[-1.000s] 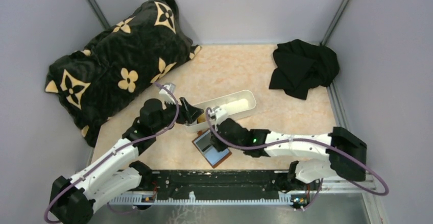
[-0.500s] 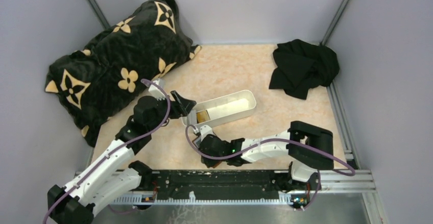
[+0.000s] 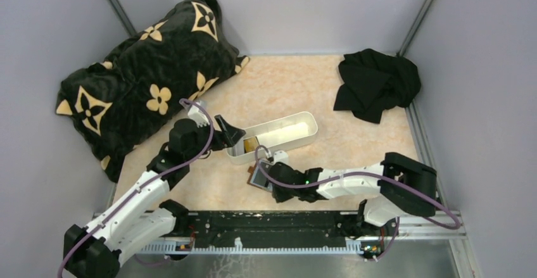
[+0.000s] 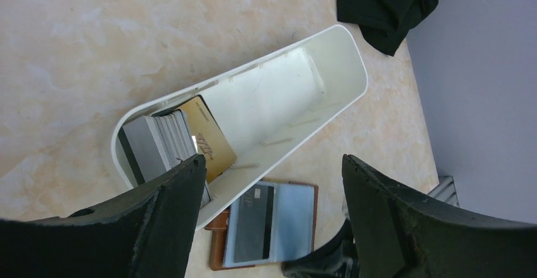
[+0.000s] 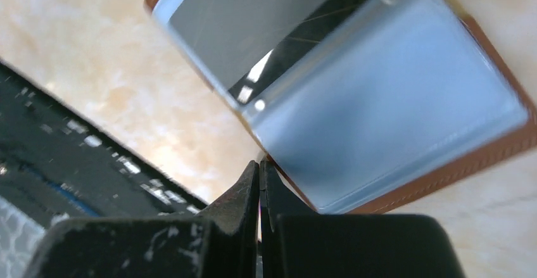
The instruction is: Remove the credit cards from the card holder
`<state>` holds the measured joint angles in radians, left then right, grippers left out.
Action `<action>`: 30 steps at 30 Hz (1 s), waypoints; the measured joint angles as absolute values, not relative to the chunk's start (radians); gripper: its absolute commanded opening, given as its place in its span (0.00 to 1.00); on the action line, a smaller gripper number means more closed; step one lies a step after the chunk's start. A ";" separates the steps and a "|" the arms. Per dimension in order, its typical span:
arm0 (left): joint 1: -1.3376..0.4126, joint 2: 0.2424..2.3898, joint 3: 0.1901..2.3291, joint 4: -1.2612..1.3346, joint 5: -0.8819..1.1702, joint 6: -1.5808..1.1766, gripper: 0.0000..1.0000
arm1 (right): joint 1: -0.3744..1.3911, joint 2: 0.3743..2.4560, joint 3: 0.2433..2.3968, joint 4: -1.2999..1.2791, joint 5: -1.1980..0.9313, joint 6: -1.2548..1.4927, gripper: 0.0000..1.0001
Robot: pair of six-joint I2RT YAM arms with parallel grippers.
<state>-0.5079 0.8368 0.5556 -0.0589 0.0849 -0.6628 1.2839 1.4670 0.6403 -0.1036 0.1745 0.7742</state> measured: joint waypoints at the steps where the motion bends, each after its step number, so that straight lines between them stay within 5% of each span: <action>1: -0.508 0.841 0.554 -0.052 0.101 -0.664 0.91 | 1.260 1.442 0.626 -0.124 0.184 0.780 0.00; 5: -0.508 0.842 0.531 0.007 0.195 -0.674 0.95 | 1.199 1.379 0.609 -0.182 0.212 0.780 0.00; 10: -0.529 0.817 0.450 0.068 0.292 -0.701 0.80 | 1.160 1.258 0.606 -0.198 0.212 0.767 0.00; 13: -0.568 0.786 0.402 0.074 0.326 -0.716 0.58 | 1.135 1.173 0.590 -0.192 0.201 0.759 0.00; 15: -0.588 0.781 0.378 0.093 0.350 -0.727 0.26 | 1.125 1.145 0.583 -0.179 0.190 0.759 0.02; 18: -0.624 0.804 0.324 0.169 0.391 -0.758 0.01 | 1.120 1.148 0.568 -0.141 0.160 0.761 0.20; 30: -0.779 1.011 0.262 0.440 0.434 -0.797 0.00 | 1.017 1.078 0.314 0.114 -0.010 0.828 0.23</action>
<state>-0.7792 1.0111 0.2619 0.4400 0.4339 -0.7975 1.0168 1.0779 0.3138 0.1139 -0.0105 0.8280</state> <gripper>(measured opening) 0.008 0.234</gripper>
